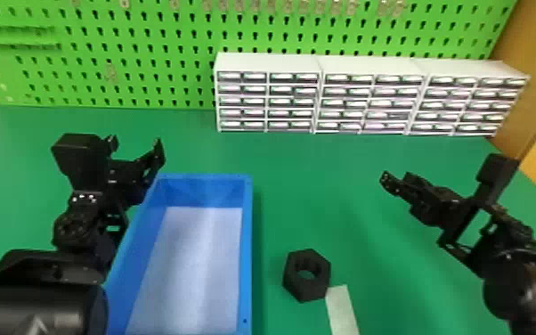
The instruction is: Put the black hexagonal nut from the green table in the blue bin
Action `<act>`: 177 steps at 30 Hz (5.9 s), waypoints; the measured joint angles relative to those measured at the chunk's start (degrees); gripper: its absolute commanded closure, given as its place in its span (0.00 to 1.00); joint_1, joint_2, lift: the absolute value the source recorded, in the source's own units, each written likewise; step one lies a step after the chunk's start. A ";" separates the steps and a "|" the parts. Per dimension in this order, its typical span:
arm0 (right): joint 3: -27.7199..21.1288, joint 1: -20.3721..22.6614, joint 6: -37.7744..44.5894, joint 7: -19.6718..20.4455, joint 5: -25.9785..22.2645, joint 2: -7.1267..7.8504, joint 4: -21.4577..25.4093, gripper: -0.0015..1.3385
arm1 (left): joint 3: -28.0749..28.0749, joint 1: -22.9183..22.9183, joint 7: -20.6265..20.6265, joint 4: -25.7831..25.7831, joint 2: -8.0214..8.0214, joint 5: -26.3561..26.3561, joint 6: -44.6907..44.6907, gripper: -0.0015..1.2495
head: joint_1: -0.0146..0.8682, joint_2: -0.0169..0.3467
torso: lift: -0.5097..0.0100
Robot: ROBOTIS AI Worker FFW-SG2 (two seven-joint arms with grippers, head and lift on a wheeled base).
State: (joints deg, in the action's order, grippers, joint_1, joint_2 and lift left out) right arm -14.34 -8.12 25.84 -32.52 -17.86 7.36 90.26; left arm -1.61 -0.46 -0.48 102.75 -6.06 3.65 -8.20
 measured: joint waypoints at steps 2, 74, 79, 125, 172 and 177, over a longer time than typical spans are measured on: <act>0.01 -0.03 0.00 0.00 0.01 0.02 0.00 0.39 | -0.02 -0.04 0.00 0.00 0.00 0.03 -0.04 0.37 | 0.80 0.07 | 0.79; 16.13 -1.30 63.30 0.26 14.76 6.81 26.62 0.39 | 0.26 -0.21 0.04 0.08 0.00 0.50 -0.14 0.37 | 0.80 0.07 | 0.79; 17.31 -2.11 64.02 0.26 16.39 6.79 26.70 0.39 | 0.00 -0.34 0.04 0.08 0.00 0.49 -0.33 0.37 | 0.80 0.07 | 0.79; 28.29 -8.03 59.81 0.26 17.13 5.20 16.72 0.39 | -0.18 -0.83 0.04 0.08 0.00 1.00 -1.42 0.37 | 0.80 0.07 | 0.79; 31.04 -8.96 59.31 0.26 15.75 6.62 13.72 0.39 | -0.26 -1.03 0.22 0.08 -0.03 1.01 -1.63 0.37 | 0.80 0.07 | 0.79; 31.04 -8.88 59.22 0.25 15.75 6.62 13.56 0.39 | -0.32 -1.02 0.22 0.08 -0.02 1.01 -1.64 0.37 | 0.80 0.07 | 0.79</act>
State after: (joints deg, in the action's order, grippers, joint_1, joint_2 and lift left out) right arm 16.70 -17.00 85.05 -32.27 -2.11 13.97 103.82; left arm -1.93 -1.48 -0.26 102.83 -6.08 4.66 -9.84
